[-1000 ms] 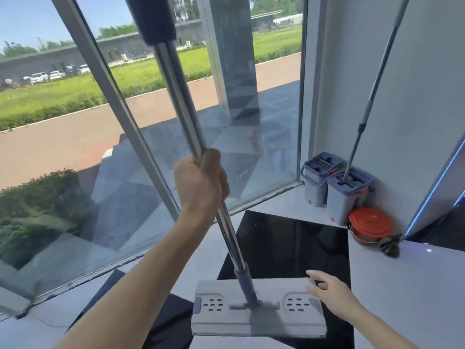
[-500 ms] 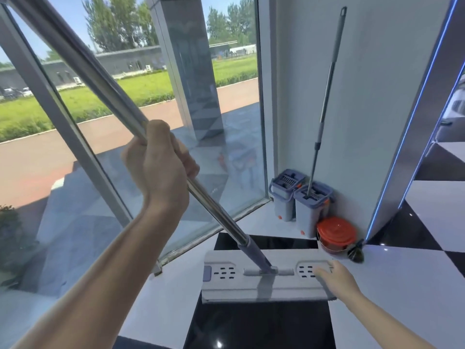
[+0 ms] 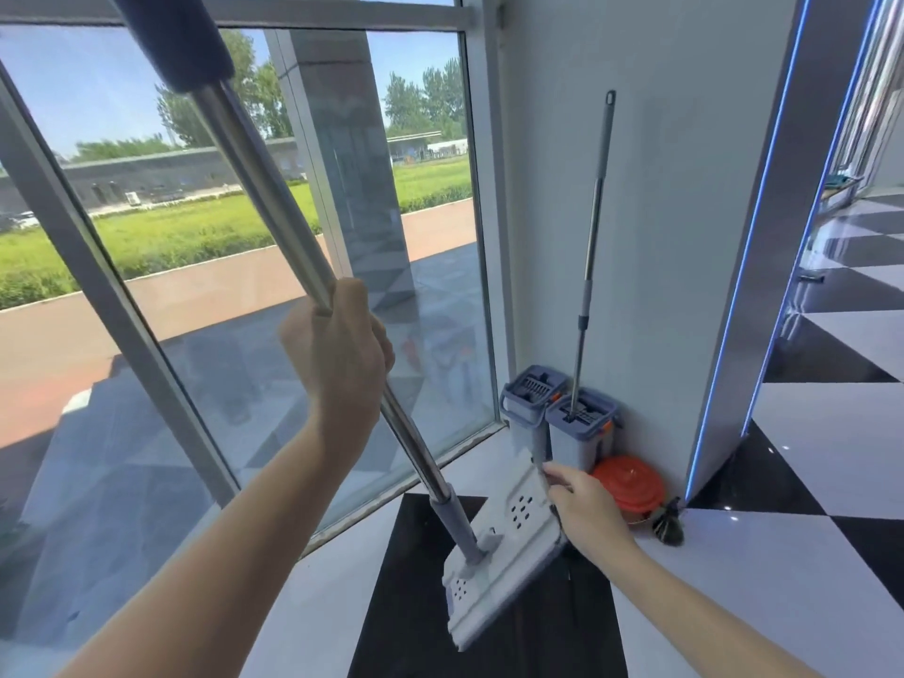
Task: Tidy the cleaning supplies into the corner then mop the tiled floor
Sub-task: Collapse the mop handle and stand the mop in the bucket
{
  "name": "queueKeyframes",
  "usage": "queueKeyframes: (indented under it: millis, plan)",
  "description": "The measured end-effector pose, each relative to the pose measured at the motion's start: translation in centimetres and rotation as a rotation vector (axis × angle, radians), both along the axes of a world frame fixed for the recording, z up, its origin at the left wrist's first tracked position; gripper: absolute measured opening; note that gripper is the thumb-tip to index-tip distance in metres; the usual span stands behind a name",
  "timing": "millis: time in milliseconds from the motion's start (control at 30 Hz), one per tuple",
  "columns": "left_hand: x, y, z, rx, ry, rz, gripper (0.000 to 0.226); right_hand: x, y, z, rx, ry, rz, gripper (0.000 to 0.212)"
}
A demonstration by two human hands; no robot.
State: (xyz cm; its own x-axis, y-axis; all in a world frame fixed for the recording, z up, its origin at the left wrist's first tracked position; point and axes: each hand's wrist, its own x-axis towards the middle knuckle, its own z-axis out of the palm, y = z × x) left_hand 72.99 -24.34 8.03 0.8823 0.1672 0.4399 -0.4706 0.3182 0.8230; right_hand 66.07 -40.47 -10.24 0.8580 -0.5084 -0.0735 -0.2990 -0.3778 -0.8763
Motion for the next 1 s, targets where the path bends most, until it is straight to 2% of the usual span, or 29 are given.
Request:
queueKeyframes:
  millis: [167, 300, 433, 567, 667, 867, 1000]
  plan:
    - [-0.4, -0.2, 0.3, 0.012, -0.049, 0.039, 0.027, 0.3, 2.6, 0.5, -0.029, -0.060, 0.111, 0.051]
    - [-0.3, -0.5, 0.4, 0.027, -0.058, 0.100, 0.030, 1.6, 5.1, 1.3, -0.304, -0.017, 0.112, 0.079]
    - [-0.5, -1.0, 0.7, 0.022, -0.049, 0.097, 0.033, 3.2, 7.9, 2.0, -0.527, 0.046, 0.048, 0.086]
    - [-0.9, -1.5, 0.7, -0.001, -0.033, 0.041, 0.039, 3.9, 9.0, 1.5, -0.626, 0.076, -0.026, 0.081]
    - [-0.5, -1.6, -0.2, 0.062, -0.043, 0.040, 0.042, 4.3, 9.7, 1.3, -0.628, 0.118, -0.041, 0.076]
    - [-0.2, -2.4, -1.4, 0.094, -0.012, 0.090, 0.037, 4.5, 10.1, 0.3, -0.617, 0.091, -0.046, 0.042]
    - [0.2, -3.3, -2.3, 0.105, 0.019, 0.100, 0.037, 4.4, 9.3, -0.3, -0.664, 0.071, 0.005, 0.037]
